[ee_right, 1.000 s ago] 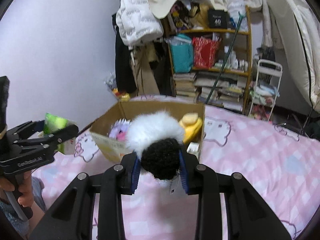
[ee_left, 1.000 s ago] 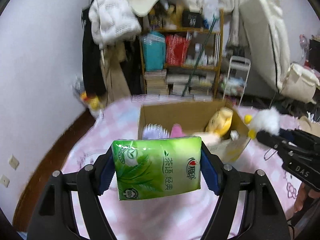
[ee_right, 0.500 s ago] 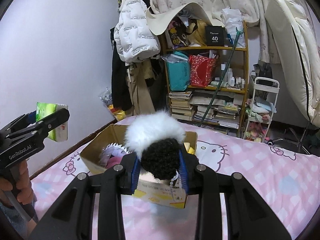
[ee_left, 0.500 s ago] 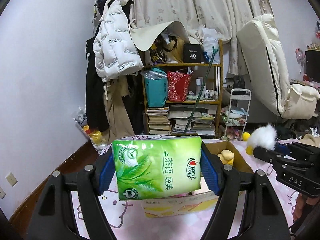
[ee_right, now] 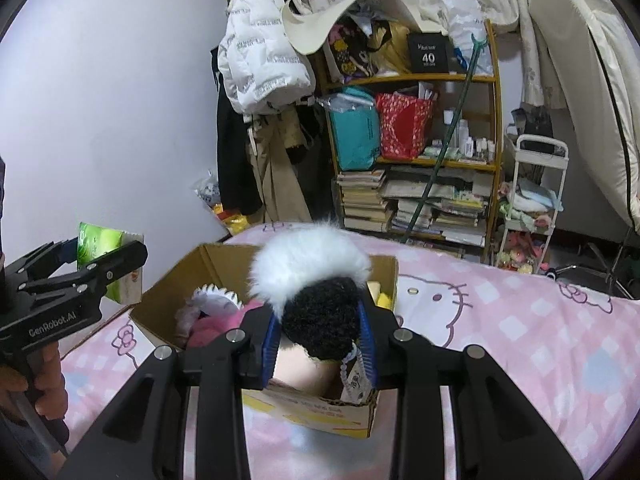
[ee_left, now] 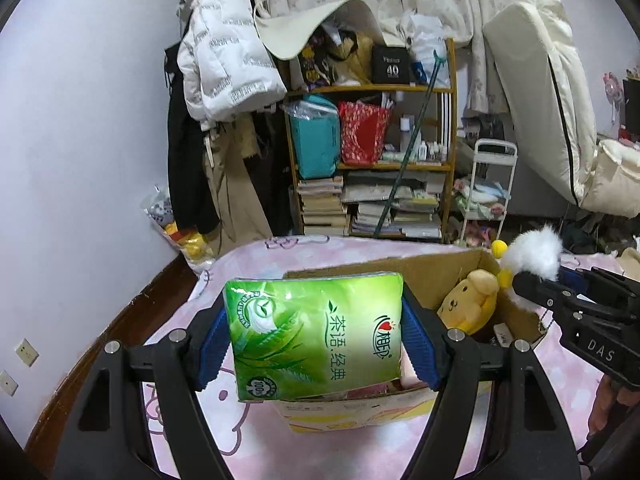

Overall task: Organize soft objects
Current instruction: 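Lift the green pack with the left tool while the right carries the pompom over the box, then open the left tool to drop the green pack in the box while the right releases the pompom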

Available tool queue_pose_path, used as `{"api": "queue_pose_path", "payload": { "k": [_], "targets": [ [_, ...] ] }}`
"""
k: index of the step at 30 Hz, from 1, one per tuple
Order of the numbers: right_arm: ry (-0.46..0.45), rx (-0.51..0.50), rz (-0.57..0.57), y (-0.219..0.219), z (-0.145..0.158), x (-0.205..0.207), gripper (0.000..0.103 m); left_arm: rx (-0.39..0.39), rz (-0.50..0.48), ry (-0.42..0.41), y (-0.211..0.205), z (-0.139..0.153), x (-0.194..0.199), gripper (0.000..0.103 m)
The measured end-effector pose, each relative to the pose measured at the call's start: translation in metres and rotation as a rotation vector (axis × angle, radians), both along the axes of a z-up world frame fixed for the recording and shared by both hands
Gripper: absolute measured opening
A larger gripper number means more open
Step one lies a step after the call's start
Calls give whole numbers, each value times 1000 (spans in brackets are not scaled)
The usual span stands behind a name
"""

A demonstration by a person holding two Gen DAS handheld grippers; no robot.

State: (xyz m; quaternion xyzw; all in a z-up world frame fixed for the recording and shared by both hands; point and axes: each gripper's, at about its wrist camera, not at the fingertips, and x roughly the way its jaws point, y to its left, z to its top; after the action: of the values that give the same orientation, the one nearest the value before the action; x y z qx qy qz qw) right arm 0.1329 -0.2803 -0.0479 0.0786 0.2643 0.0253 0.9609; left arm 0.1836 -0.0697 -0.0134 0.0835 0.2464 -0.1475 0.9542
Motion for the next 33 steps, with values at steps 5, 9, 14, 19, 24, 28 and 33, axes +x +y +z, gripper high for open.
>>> {"api": "queue_pose_path", "payload": {
  "k": [5, 9, 14, 19, 24, 28, 33],
  "targets": [
    [36, 3, 0, -2, -14, 8, 36, 23, -6, 33, -6, -12, 7, 74],
    [54, -1, 0, -1, -19, 10, 36, 38, -11, 41, -7, -15, 9, 75],
    [51, -2, 4, -1, -20, 8, 37, 35, -16, 57, -8, -16, 13, 75],
    [56, 0, 3, 0, -21, 9, 37, 27, -17, 73, -11, -20, 17, 75],
    [35, 17, 25, 2, -21, 7, 37, 39, -25, 89, -15, -27, 18, 75],
    [40, 10, 39, 7, -23, 8, 39, 48, -30, 92, -18, -29, 17, 75],
    [58, 8, 41, 8, -26, 10, 48, 60, -32, 101, -18, -32, 16, 86]
  ]
}}
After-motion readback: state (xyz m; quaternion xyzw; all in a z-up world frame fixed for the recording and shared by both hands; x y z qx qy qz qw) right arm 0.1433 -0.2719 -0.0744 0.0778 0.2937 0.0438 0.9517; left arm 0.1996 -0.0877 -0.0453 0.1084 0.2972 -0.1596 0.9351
